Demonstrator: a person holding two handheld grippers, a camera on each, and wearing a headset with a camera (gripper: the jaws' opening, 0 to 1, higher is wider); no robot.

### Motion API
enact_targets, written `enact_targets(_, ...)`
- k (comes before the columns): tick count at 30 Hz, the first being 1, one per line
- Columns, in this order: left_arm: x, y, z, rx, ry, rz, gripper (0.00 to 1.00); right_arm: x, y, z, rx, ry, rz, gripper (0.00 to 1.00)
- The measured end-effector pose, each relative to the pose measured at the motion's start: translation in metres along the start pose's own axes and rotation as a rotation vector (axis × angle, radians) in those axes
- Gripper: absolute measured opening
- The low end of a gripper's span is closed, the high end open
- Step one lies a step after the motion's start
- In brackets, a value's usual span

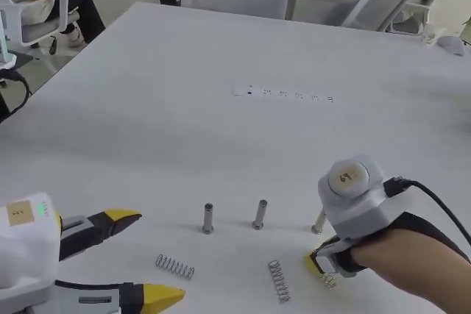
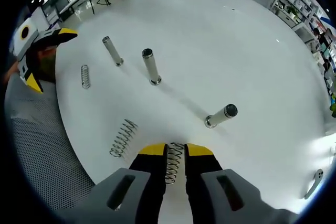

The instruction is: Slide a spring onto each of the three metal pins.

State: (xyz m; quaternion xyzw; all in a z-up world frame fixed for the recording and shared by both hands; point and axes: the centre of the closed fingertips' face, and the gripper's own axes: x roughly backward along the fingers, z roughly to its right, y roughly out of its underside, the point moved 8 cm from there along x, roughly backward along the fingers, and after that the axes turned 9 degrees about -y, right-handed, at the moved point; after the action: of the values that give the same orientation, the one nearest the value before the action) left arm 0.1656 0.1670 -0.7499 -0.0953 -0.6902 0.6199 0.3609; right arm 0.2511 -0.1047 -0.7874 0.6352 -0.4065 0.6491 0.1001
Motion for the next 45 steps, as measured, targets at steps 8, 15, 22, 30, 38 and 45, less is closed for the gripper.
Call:
enact_targets(8, 0.000, 0.000, -0.001, -0.001, -0.001, -0.001, 0.71, 0.002, 0.000, 0.002, 0.002, 0.008, 0.003, 0.08)
enact_targets(15, 0.000, 0.000, 0.000, -0.005, 0.003, -0.003, 0.71, 0.011, -0.003, 0.002, -0.012, 0.003, 0.056, 0.08)
enact_targets(22, 0.000, 0.000, 0.001, -0.008, 0.003, -0.003, 0.71, 0.019, -0.002, -0.002, 0.006, 0.009, 0.102, 0.08)
enact_targets(30, -0.001, 0.000, 0.002, -0.012, 0.008, -0.008, 0.71, 0.026, 0.004, -0.002, -0.001, 0.013, 0.166, 0.08)
enact_targets(38, -0.001, 0.000, 0.002, -0.017, 0.009, -0.011, 0.71, 0.035, 0.006, -0.004, 0.023, -0.001, 0.261, 0.08)
enact_targets(45, 0.000, -0.001, 0.002, -0.018, 0.004, -0.012, 0.71, 0.041, 0.005, -0.003, 0.036, -0.025, 0.340, 0.08)
